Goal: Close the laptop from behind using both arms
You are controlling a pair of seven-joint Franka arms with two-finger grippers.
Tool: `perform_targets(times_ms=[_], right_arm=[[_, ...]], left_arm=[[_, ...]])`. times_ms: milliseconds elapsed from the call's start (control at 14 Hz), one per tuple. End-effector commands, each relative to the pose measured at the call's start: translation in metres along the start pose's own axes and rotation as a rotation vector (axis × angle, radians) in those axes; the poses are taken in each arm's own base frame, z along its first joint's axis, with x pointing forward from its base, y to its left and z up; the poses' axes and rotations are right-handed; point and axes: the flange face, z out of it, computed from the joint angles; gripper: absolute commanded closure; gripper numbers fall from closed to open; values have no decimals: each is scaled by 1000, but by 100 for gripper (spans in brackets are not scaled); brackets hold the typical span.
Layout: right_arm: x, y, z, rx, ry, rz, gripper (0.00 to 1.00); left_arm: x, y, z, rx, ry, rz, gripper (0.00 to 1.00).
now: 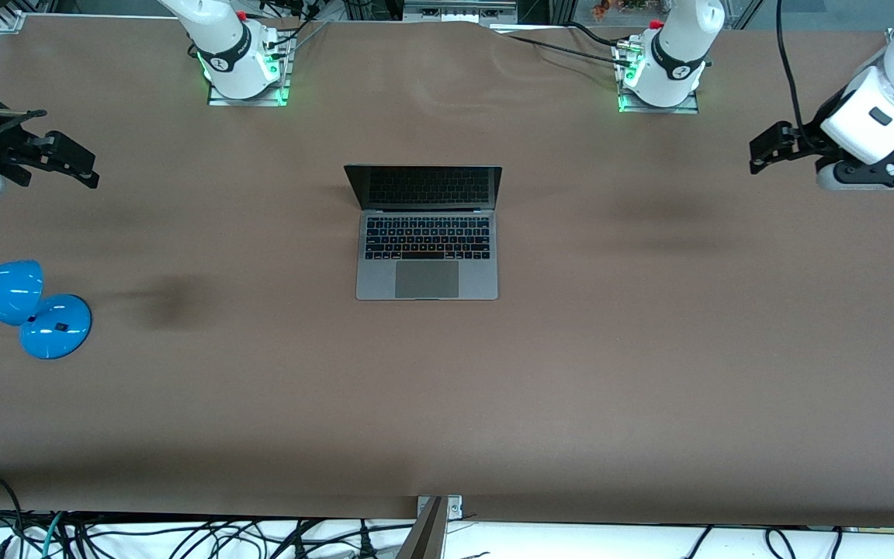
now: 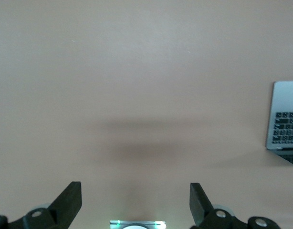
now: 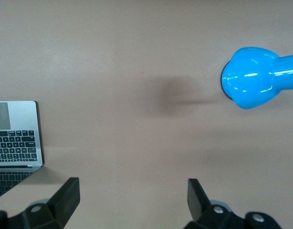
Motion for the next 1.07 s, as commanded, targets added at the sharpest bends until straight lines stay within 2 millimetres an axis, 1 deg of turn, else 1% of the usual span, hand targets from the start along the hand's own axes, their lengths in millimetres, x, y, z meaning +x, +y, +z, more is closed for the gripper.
perform_targets(times_ms=[0,143,286,429,571,857,1000], right_arm=[[1,1,-4,-5,-2,10,0],[1,2,-4,-5,-2,11,0],[1,1,-4,-5,-2,10,0],[1,1,-4,-5,-2,10,0],[1,1,-4,-5,-2,10,0],[1,1,-4,-5,-2,10,0],[1,-3,-2,-5,-7,-1,0]], left_arm=[[-2,22,7,-34,-31,5,0],[-2,51,14,-25,-45,-6,0],[-3,86,25,-22,-60,-11,0],[-4,111,34,-41,-80,-39,0],[-11,137,39,-36,-92,-44,0],[-34,192,44,-57,-122,-80,0],[-44,223,55,-56,-151,-101,0]])
